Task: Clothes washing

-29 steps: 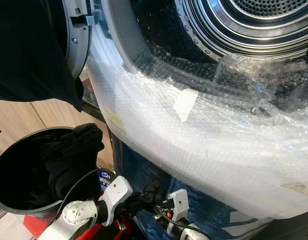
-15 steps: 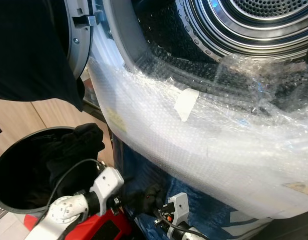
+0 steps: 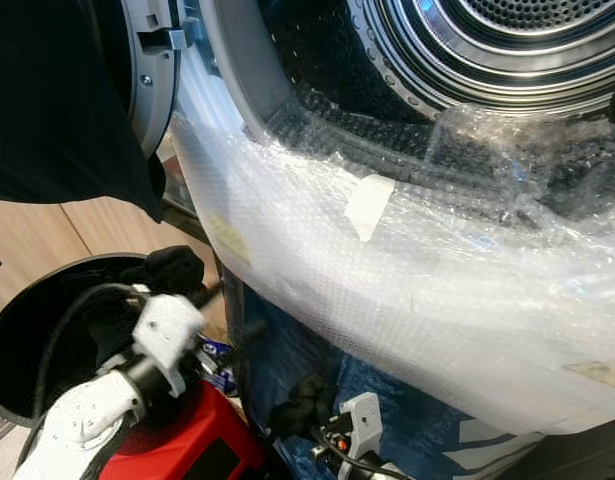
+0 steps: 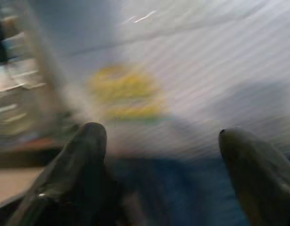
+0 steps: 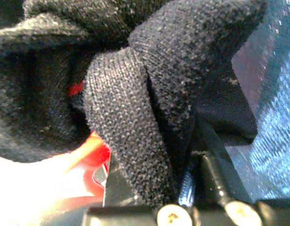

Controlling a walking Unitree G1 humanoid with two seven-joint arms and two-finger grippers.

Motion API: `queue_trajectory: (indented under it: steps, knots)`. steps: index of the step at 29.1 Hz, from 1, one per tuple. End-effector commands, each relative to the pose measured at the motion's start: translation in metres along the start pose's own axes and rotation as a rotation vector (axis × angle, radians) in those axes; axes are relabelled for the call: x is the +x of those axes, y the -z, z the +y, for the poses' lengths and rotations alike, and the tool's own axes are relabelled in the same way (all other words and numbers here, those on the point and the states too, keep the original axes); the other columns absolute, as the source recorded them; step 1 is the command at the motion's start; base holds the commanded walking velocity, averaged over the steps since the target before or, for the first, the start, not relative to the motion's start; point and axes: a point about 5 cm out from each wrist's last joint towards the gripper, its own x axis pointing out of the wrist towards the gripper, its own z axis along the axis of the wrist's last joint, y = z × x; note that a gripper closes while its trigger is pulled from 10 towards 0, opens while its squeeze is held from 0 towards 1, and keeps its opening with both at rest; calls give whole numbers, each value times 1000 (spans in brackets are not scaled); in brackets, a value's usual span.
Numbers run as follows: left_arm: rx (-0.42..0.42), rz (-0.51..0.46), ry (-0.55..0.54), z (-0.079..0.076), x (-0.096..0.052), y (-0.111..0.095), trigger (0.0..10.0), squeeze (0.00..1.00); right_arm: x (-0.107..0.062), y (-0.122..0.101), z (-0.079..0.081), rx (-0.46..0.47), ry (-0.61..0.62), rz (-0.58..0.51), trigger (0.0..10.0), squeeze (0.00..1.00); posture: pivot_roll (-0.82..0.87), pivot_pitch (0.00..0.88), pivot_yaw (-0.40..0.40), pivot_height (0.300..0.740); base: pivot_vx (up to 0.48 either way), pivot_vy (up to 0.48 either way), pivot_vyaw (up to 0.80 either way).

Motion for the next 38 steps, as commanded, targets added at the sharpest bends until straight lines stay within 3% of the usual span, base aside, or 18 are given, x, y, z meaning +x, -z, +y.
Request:
queue_trajectory:
  steps: [1,2,3,4,5,10,12,22,24,27,29,34,38]
  knots:
    - [52,9,-137,14,-6,5,10000,1000,-2,2,0,-16,5,1,0,0,114,134,-7,740,0,0,0]
    - [119,94,-334,36,-18,28,10000,1000,-4,2,4,-39,-34,-3,0,0,118,129,-7,740,0,0,0]
    - [135,131,-419,47,-23,38,10000,459,-5,4,7,-52,-62,1,0,0,116,115,-14,740,0,0,0]
    - [142,152,-464,53,-27,43,10000,459,-7,5,9,-60,-81,5,0,0,116,115,-14,740,0,0,0]
    - [150,167,-498,58,-29,47,10000,0,-8,6,10,-72,-99,8,0,0,116,115,-14,740,0,0,0]
    - [168,199,-601,71,-34,55,10000,0,-14,6,12,-83,-117,0,0,0,117,105,-18,740,0,0,0]
    - [128,211,-649,76,-35,62,10000,0,-16,3,14,-91,-135,-26,0,0,108,82,-19,740,0,0,0]
    - [79,189,-591,68,-18,75,10000,0,-20,-15,33,-137,-238,-107,0,0,99,57,-20,740,0,0,0]
    - [63,188,-593,67,-13,79,10000,0,-21,-34,36,-155,-234,-175,0,0,84,69,-21,740,0,0,0]
    - [50,184,-588,66,-12,79,10000,0,-22,-45,39,-155,-244,-216,0,0,84,69,-21,740,0,0,0]
    - [43,170,-582,63,-9,78,10000,0,-27,-57,52,-136,-328,-246,0,0,79,89,-29,740,0,0,0]
    - [38,165,-580,62,-7,80,10000,0,-37,-67,66,-137,-439,-252,0,0,79,98,-33,740,0,0,0]
    - [39,172,-544,56,-3,83,10000,0,-44,-91,86,-134,-589,-301,0,0,67,109,-36,740,0,0,0]
